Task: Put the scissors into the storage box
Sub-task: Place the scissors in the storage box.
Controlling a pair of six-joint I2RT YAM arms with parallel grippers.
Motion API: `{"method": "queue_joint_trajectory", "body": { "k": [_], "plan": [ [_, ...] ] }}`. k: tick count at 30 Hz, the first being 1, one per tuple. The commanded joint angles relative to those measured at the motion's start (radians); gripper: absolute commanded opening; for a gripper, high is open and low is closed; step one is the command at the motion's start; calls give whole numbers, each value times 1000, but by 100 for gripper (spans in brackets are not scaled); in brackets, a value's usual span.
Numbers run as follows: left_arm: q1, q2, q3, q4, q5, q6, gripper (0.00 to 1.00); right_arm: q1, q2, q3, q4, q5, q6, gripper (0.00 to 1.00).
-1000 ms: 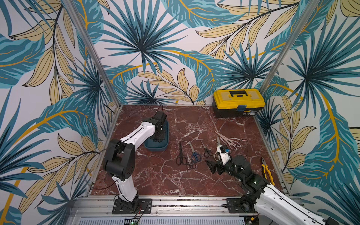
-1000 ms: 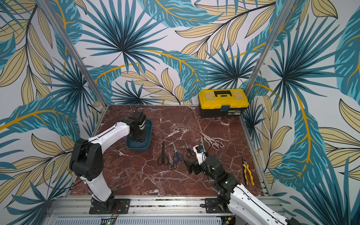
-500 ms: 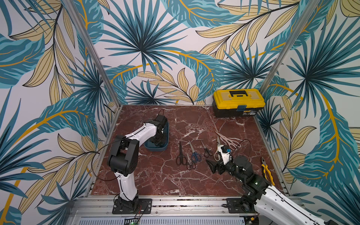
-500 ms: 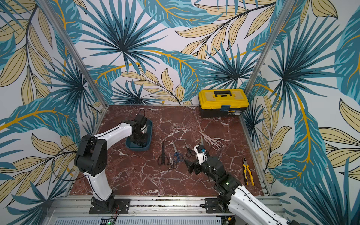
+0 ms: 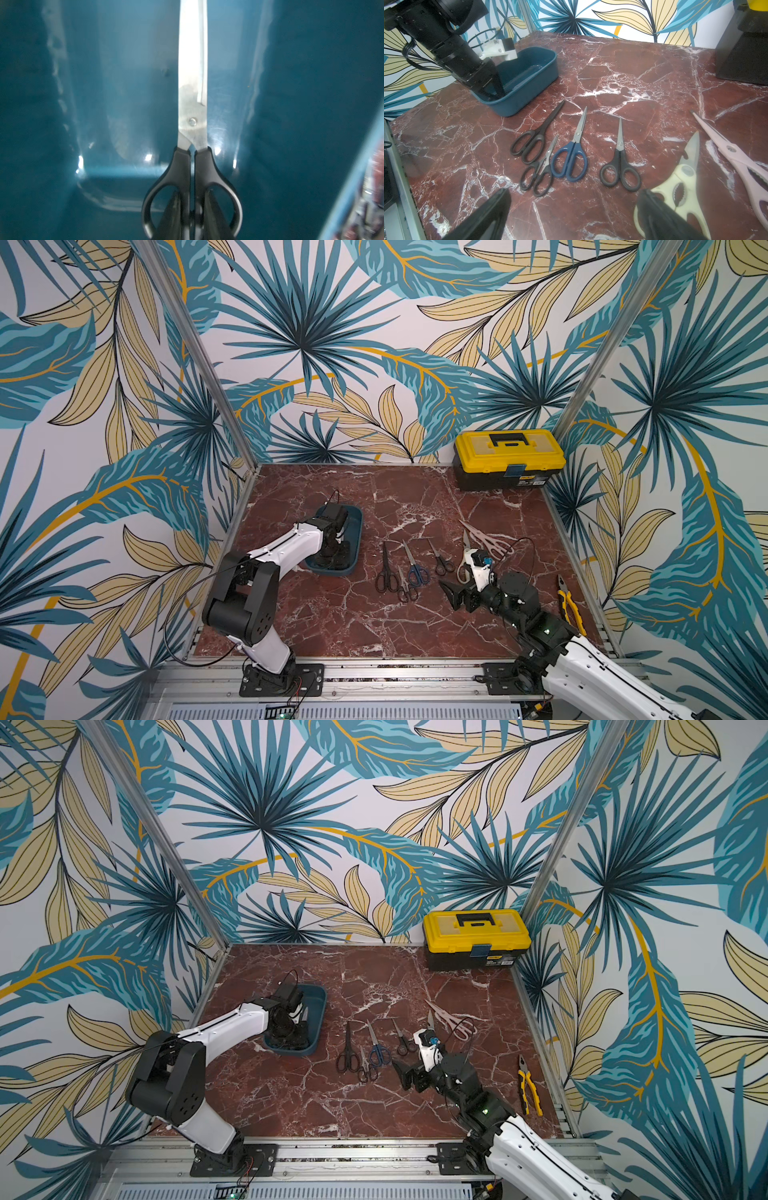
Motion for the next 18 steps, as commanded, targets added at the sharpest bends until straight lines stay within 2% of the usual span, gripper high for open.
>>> {"method": "queue_joint_trajectory", "body": {
  "k": [1,6,12,18],
  "plan": [
    [-51,-56,-48,41,25,-81,0,5,5,-12,21,-9,-3,100],
    [-80,-52,-79,92,42,-113,0,6,18,-9,27,-14,-3,100],
    [-83,-8,-31,116,51,-98,0,5,34,-4,31,-19,-5,100],
    [-84,15,2,71,-9,-84,0,5,29,-5,29,-20,-6,99]
  ]
}}
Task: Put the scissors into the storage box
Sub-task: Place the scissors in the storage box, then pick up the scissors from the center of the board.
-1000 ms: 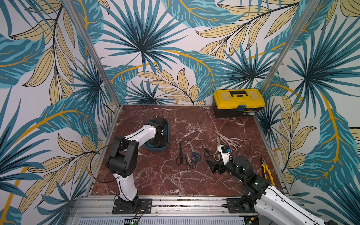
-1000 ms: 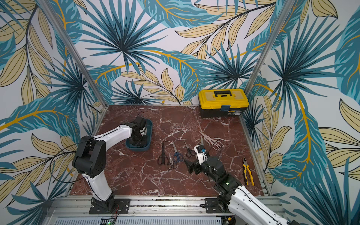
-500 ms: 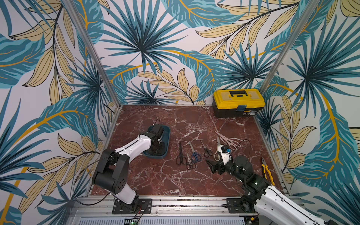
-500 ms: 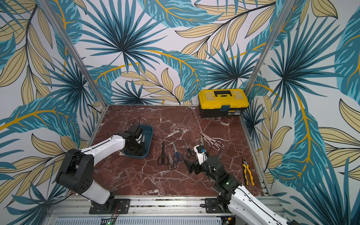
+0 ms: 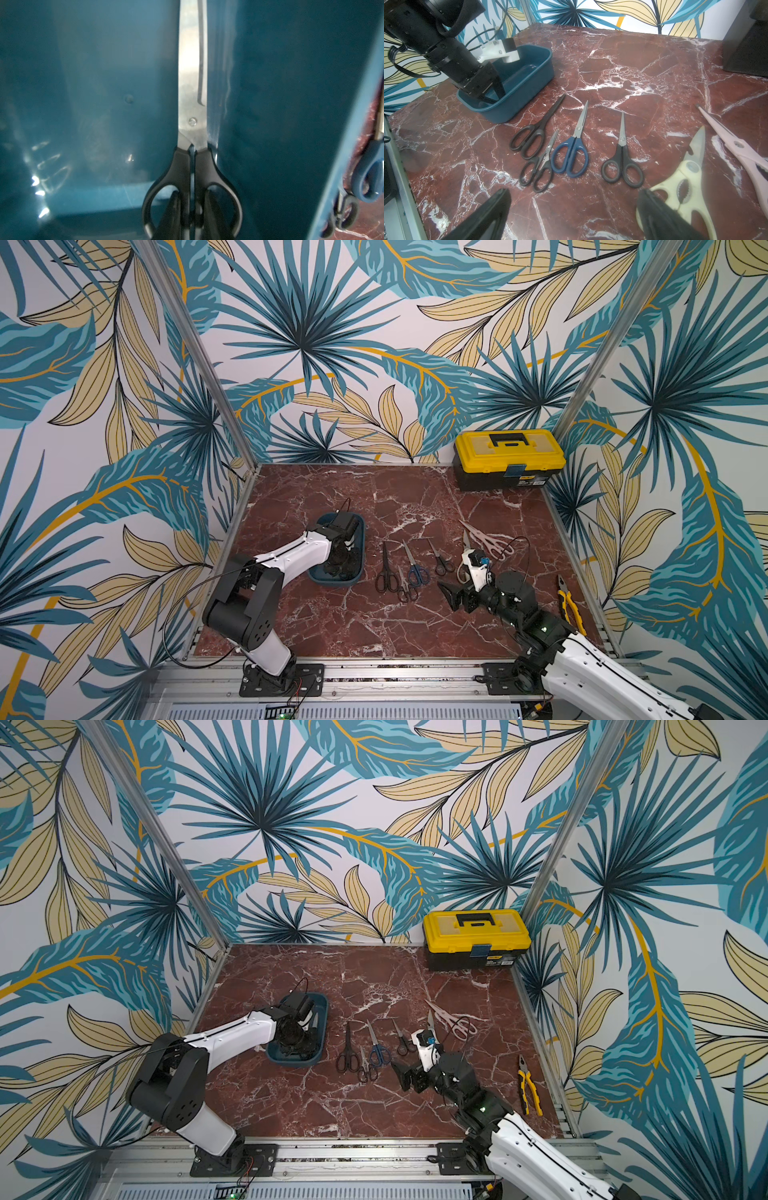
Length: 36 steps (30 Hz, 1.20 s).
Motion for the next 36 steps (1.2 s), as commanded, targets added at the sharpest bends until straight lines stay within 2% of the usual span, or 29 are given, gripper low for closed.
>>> {"method": "queue_joint_trajectory", "body": {
  "k": [1,5,7,9,10,12,18,22,28,33,36],
  "plan": [
    [0,3,42,-10,-50,9,0,5,-7,-6,21,-10,-6,100],
    [4,-5,42,-17,-82,15,1,6,-11,-7,21,-7,-5,100],
    [5,-3,47,-22,-96,17,15,5,-9,-8,23,-14,-6,100],
    [5,-2,58,-39,-116,16,45,5,-9,-8,24,-20,-9,100],
    [3,-5,64,-47,-130,14,57,6,-9,-8,25,-21,-10,100],
    [-3,-26,71,-55,-163,14,66,6,-13,-12,33,-26,-13,100],
    [-35,-149,108,-65,-244,6,66,5,-31,-21,36,3,-6,100],
    [-90,-185,183,-123,-292,5,63,8,-10,-18,45,-3,-14,100],
    [-220,-118,270,-144,-199,-43,58,79,70,3,61,16,-71,100],
    [-309,-70,262,-99,-95,-124,57,116,97,17,55,55,-83,100],
    [-354,-37,257,-74,-77,-164,56,117,97,19,52,56,-83,100]
  ]
}}
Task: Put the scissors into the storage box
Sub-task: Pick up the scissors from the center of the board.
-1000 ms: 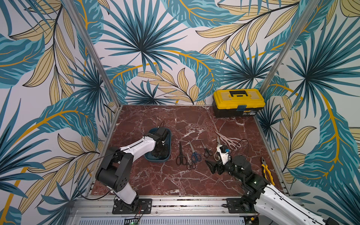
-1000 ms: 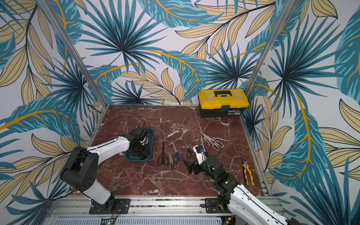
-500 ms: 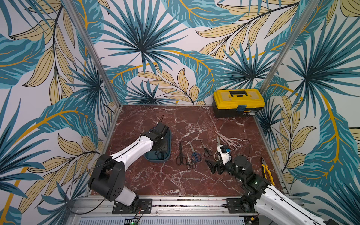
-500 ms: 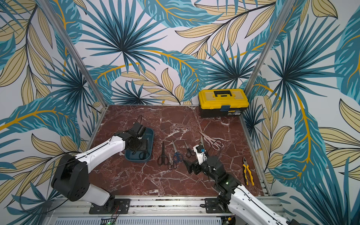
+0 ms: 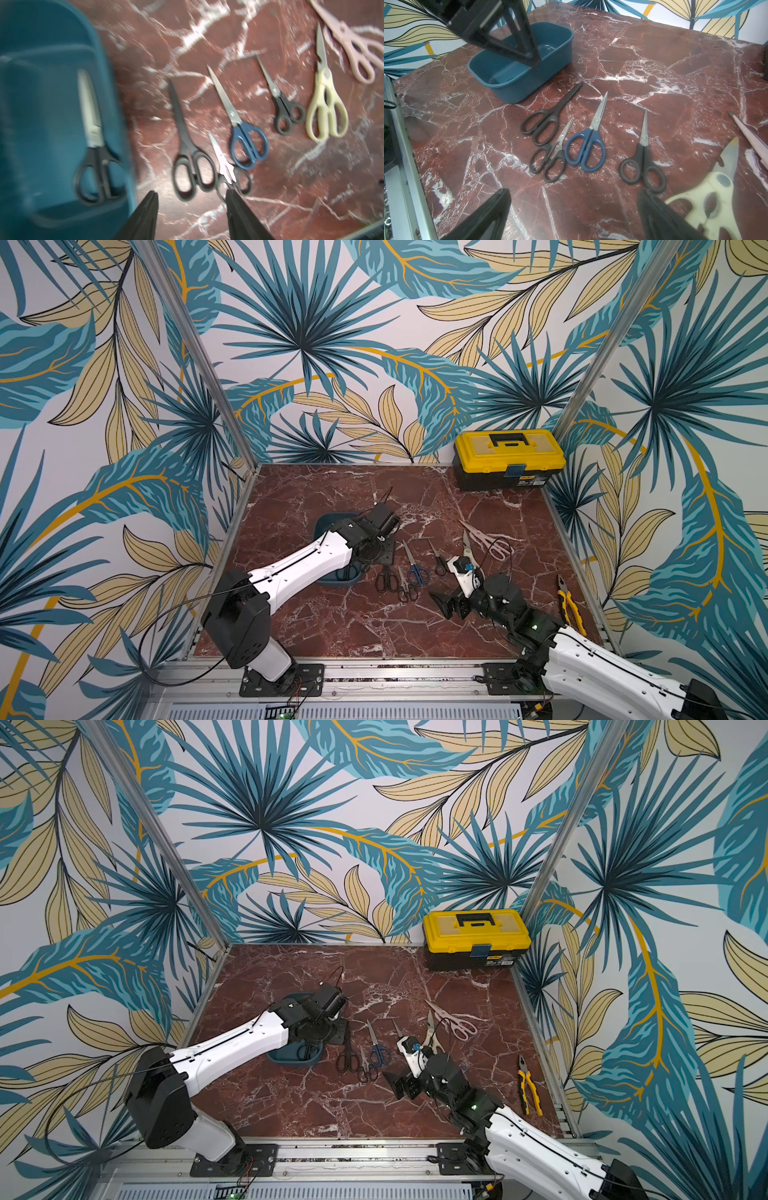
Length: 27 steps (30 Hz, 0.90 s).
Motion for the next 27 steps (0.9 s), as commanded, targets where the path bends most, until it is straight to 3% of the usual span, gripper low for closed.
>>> {"method": "queue_joint_trajectory", "body": {
  "k": [1,10,27],
  "plan": [
    [-34,27,7,30,50,-69,55,6,-2,15,12,21,-19,100],
    [-71,102,-12,54,92,-128,53,6,-18,12,5,54,-9,100],
    [-106,201,-7,-5,7,-154,44,9,-58,-1,1,38,-8,100]
  ]
}}
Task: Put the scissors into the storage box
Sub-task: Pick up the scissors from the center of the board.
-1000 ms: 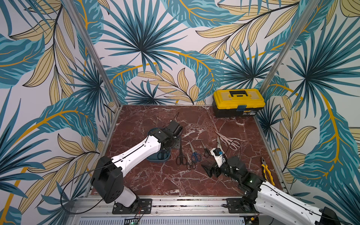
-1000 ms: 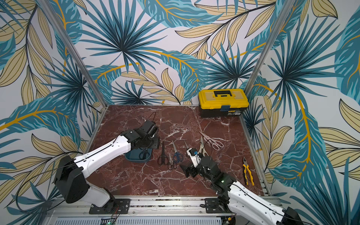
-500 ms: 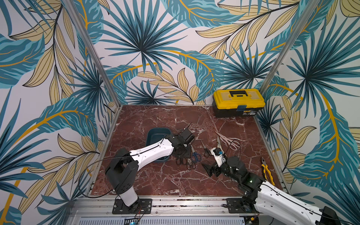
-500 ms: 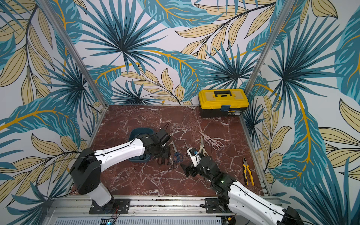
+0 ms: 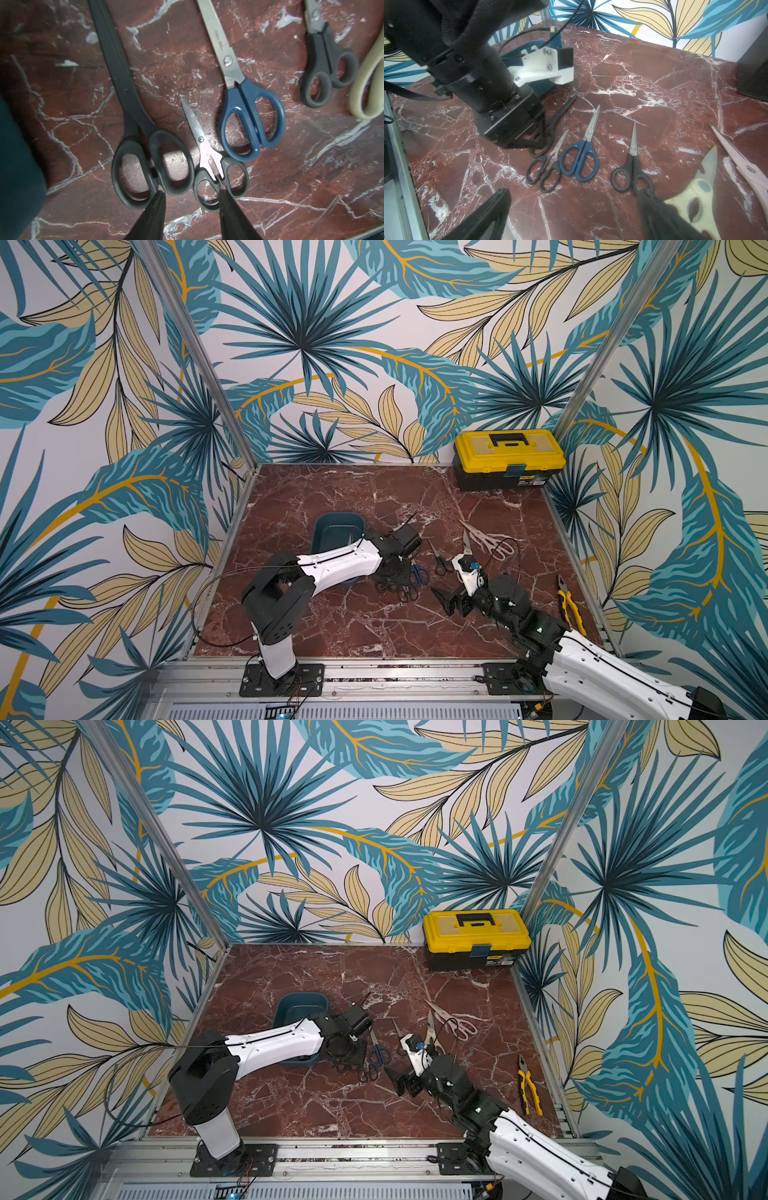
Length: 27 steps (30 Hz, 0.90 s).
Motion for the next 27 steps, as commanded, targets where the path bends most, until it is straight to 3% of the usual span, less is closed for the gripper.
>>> {"method": "queue_joint_trajectory", "body": {
  "k": [1,6,16,27],
  "plan": [
    [-5,-2,1,-44,-46,-17,44,4,0,-3,1,4,-4,100],
    [-5,-25,-24,-56,-102,-43,44,4,-1,-3,1,9,-1,100],
    [16,60,-4,-16,-94,-8,43,4,11,-1,1,3,-2,100],
    [18,110,-12,5,-75,15,34,4,12,1,1,6,1,99]
  ]
}}
